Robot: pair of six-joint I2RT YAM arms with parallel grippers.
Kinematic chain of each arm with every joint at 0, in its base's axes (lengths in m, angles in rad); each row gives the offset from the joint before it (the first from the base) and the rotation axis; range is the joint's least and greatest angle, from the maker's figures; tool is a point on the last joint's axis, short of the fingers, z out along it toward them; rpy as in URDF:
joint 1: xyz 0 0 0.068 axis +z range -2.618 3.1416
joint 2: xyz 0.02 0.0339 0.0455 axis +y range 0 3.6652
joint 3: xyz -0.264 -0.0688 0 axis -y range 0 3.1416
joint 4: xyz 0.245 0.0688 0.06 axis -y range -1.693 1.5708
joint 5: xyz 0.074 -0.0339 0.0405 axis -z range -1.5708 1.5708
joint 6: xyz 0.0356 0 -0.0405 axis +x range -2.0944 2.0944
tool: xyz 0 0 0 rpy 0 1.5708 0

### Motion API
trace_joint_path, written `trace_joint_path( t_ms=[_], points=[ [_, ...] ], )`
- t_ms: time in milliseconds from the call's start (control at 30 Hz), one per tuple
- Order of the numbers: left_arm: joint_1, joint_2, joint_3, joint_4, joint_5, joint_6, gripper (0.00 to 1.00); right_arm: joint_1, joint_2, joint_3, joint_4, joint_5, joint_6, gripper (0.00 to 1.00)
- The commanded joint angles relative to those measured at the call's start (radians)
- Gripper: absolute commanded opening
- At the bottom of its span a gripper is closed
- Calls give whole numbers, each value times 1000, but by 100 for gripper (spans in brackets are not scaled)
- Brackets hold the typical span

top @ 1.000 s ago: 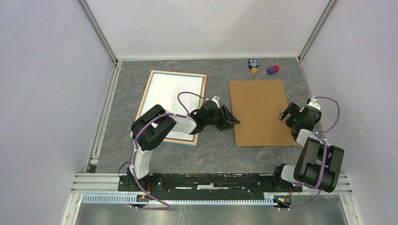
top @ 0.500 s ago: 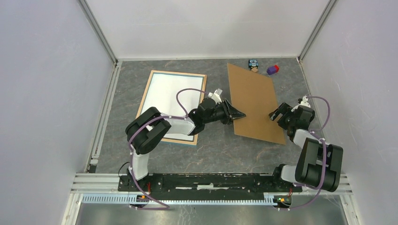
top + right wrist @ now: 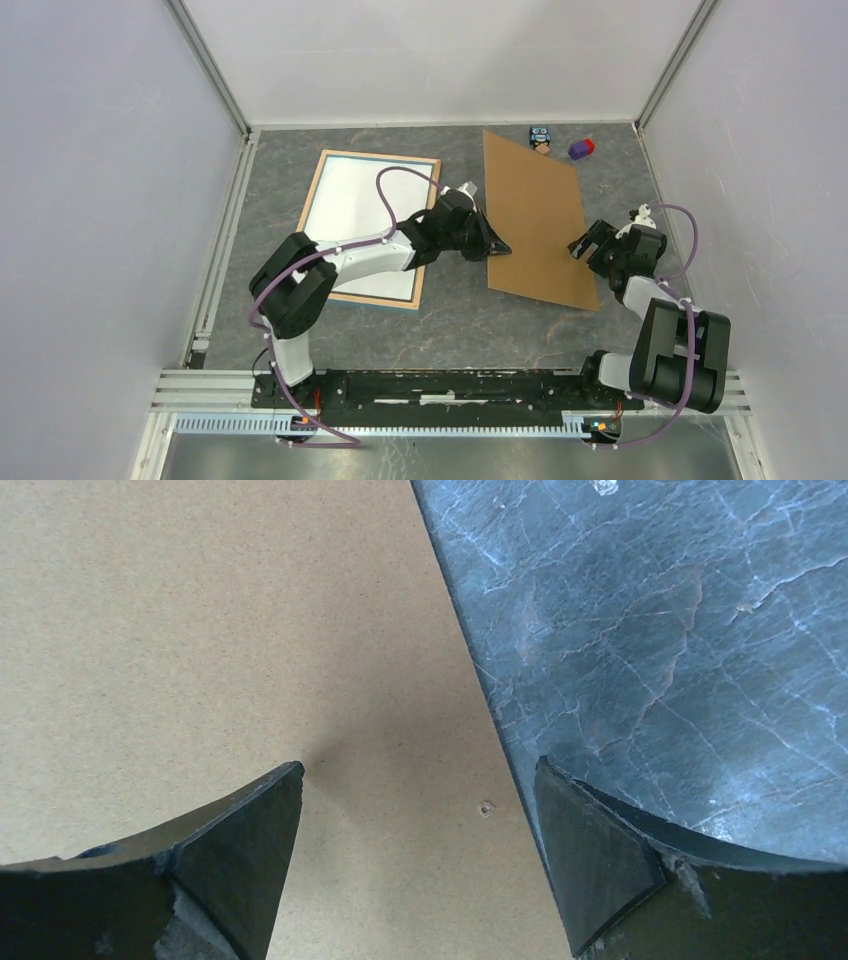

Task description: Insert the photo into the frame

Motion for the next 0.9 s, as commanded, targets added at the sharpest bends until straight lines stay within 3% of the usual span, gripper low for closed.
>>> trace_joint_path(
  t_ms=[0,167,467,600,867],
  points=[
    [-3,-71,92,-245,-73,195,3,10,-38,2,-39,38,-22,91],
    [-3,-116,249,-570,-174,395,2,11,-72,14,-62,75,-44,91],
    [-9,-160,682,-1231,-615,673,2,11,-105,12,-62,96,-50,91],
    [-22,-201,823,-1339,-755,754,2,12,-91,13,-58,94,-46,91],
    [-26,-266,952,-1389,-872,820,2,16,-90,8,-51,93,-43,90]
  ],
)
